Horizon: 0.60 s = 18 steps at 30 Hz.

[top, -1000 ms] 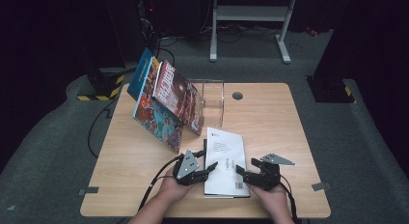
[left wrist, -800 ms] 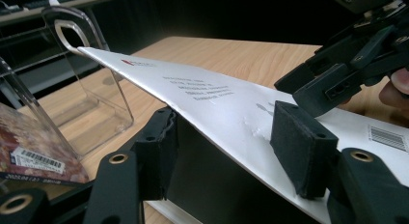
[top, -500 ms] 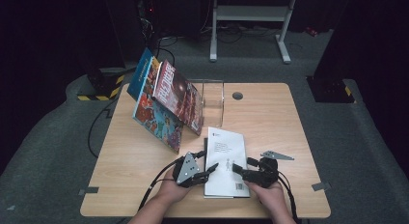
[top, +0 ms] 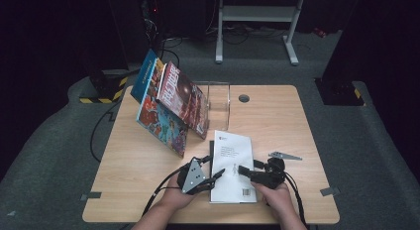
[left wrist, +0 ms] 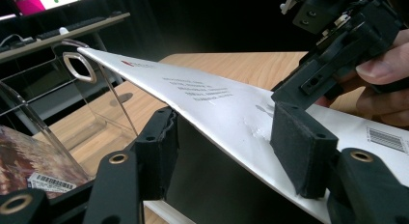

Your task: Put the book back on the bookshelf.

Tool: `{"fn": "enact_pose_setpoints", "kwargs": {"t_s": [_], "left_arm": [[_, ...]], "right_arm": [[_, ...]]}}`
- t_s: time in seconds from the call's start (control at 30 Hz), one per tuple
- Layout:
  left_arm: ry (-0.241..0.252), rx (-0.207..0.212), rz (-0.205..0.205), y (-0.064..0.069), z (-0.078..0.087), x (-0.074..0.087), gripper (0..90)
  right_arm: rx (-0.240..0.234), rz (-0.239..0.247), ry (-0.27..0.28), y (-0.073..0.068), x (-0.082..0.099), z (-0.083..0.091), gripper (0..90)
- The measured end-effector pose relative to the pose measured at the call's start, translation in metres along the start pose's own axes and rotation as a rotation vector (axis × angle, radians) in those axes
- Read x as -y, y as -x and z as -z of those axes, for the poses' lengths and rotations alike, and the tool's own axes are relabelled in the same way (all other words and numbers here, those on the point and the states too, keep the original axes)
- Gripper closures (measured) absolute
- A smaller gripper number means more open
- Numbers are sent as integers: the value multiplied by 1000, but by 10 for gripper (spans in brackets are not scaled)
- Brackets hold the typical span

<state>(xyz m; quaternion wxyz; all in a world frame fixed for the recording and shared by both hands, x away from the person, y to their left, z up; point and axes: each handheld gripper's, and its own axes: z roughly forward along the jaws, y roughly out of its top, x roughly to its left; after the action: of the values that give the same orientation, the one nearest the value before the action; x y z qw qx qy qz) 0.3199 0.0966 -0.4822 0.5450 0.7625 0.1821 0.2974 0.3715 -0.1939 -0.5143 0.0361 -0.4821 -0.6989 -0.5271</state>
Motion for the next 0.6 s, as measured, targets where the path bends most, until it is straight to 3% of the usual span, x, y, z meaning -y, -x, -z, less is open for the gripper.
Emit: {"fn": "enact_pose_setpoints", "kwargs": {"t_s": [0.23, 0.6], "left_arm": [[6, -3, -15, 1, 1, -1, 436], [28, -9, -47, 4, 3, -1, 436]], "right_arm": [[-24, -5, 10, 4, -1, -1, 71], [-72, -54, 25, 9, -2, -2, 69]]}}
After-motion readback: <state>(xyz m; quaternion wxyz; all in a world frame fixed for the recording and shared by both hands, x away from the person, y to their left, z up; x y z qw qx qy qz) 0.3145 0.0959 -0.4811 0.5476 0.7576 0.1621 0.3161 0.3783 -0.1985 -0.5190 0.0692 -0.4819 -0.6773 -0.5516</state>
